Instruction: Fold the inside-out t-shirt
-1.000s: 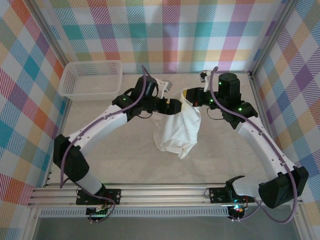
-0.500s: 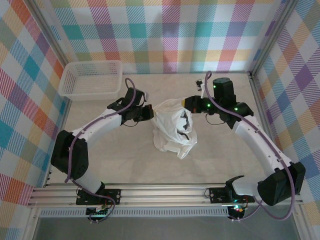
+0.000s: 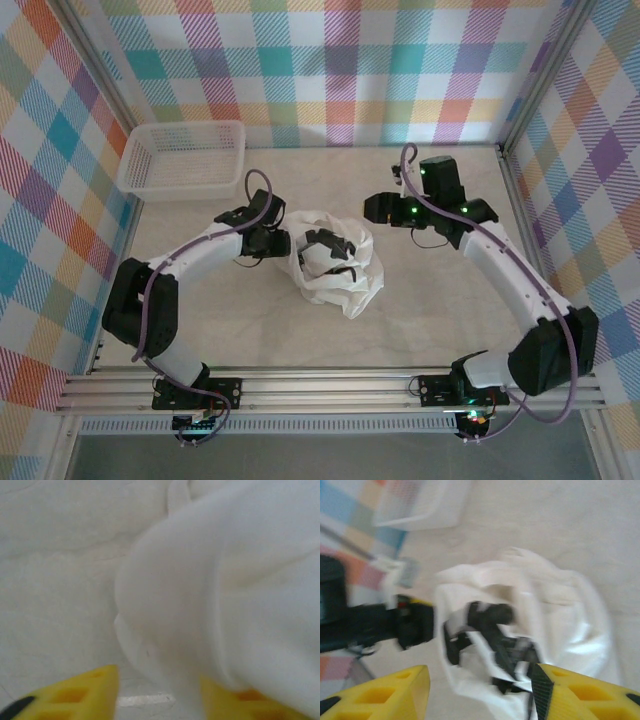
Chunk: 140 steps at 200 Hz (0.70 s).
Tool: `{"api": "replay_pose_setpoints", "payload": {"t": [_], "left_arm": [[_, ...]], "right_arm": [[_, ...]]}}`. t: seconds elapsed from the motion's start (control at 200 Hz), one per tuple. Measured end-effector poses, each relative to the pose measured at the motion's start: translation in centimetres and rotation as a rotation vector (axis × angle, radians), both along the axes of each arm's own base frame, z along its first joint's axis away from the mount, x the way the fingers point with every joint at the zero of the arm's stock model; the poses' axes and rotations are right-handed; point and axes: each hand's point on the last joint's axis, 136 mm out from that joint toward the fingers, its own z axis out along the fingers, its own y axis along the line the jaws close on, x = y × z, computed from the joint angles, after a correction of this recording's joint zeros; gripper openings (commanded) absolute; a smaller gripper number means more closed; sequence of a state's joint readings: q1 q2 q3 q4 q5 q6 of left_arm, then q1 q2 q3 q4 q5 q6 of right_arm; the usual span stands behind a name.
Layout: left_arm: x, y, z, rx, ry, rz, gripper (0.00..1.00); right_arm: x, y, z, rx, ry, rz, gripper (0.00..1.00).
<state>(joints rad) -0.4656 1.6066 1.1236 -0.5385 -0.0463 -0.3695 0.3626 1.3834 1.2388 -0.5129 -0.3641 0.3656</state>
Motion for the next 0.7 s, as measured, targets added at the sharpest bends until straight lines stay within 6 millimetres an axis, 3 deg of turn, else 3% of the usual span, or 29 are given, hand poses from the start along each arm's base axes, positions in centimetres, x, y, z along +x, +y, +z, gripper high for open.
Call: {"api": "replay_pose_setpoints", "payload": {"t": [0.12,0.24,0.3,0.36,0.39,0.515,0.61,0.67,0.7], "left_arm": [[-0.1,0.0,1.9,-0.019,-0.038,-0.010,0.76],[0.6,-0.7,4.5,-0.052,-0.087,-0.026,0.82],[1.1,-1.2,5.7,-0.070,-0.109,-0.038,0.86],[1.5,-1.8,6.8,-0.094,-0.128,-0.054,0.89],[1.7,-2.2,7.3,-0.107,-0.135,-0.063,0.93],[2.1,-5.1,7.8,-0.208,-0.101,-0.154,1.00],[2.4,-8.5,5.5,-0.287,-0.014,-0.246,1.00],[2.2,-10.0,2.9,-0.292,0.051,-0.277,0.90],[2.1,-10.5,1.5,-0.289,0.083,-0.281,0.80]], "right_arm": [[1.7,0.5,-5.9,-0.078,0.138,-0.003,0.71],[2.0,2.5,-11.5,-0.139,0.279,0.054,0.67],[2.3,3.7,-13.3,-0.160,0.311,0.088,0.50],[2.8,4.5,-14.5,-0.181,0.323,0.104,0.12],[3.0,4.7,-14.8,-0.189,0.326,0.102,0.00],[3.1,5.0,-14.2,-0.200,0.306,0.095,0.00],[2.9,5.4,-11.6,-0.152,0.264,0.111,0.00],[2.4,5.8,-9.2,-0.100,0.237,0.125,0.00],[2.2,5.9,-8.0,-0.075,0.225,0.128,0.00]]}}
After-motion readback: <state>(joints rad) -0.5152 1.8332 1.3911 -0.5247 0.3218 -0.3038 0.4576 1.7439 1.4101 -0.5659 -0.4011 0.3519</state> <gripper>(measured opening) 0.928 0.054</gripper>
